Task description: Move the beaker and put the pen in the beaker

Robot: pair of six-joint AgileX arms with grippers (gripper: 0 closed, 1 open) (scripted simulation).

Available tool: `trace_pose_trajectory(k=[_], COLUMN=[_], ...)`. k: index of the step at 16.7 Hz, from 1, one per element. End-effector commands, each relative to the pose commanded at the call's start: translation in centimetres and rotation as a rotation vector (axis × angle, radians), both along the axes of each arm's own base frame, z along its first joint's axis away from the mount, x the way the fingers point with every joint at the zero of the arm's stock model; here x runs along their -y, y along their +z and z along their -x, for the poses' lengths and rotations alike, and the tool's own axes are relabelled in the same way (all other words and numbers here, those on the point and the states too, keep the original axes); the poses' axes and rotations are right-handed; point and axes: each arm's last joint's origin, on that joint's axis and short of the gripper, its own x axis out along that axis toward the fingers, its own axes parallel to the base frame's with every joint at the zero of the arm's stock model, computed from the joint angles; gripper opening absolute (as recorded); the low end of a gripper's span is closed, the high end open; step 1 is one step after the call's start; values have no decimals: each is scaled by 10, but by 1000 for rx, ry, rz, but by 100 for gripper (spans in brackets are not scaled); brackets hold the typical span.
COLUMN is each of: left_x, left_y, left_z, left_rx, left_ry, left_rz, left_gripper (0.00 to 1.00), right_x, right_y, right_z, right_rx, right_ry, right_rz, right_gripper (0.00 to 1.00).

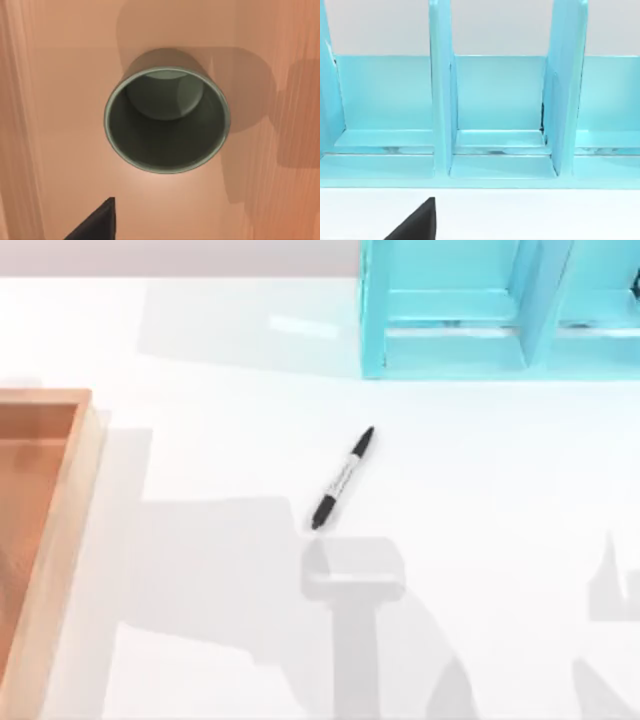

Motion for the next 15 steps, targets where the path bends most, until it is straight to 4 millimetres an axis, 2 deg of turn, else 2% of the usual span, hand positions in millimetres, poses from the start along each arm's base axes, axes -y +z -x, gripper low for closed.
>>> trace_pose_trajectory(k=[3, 10, 12, 15], left_x=[-1, -2, -2, -2], left_y=[-12, -90, -100, -100], left_z=[-1, -2, 0, 0], left_rx=[-8, 5, -2, -3], left_ry=[4, 4, 4, 4], left_rz=[2, -1, 1, 1], left_gripper=[100, 100, 100, 100], right_x=[0, 0, 0, 0], right_y=[0, 0, 0, 0], right_z=[0, 0, 0, 0], right_rx=[0, 0, 0, 0], right_ry=[0, 0, 0, 0], right_rz=[0, 0, 0, 0], right_gripper=[100, 100, 100, 100])
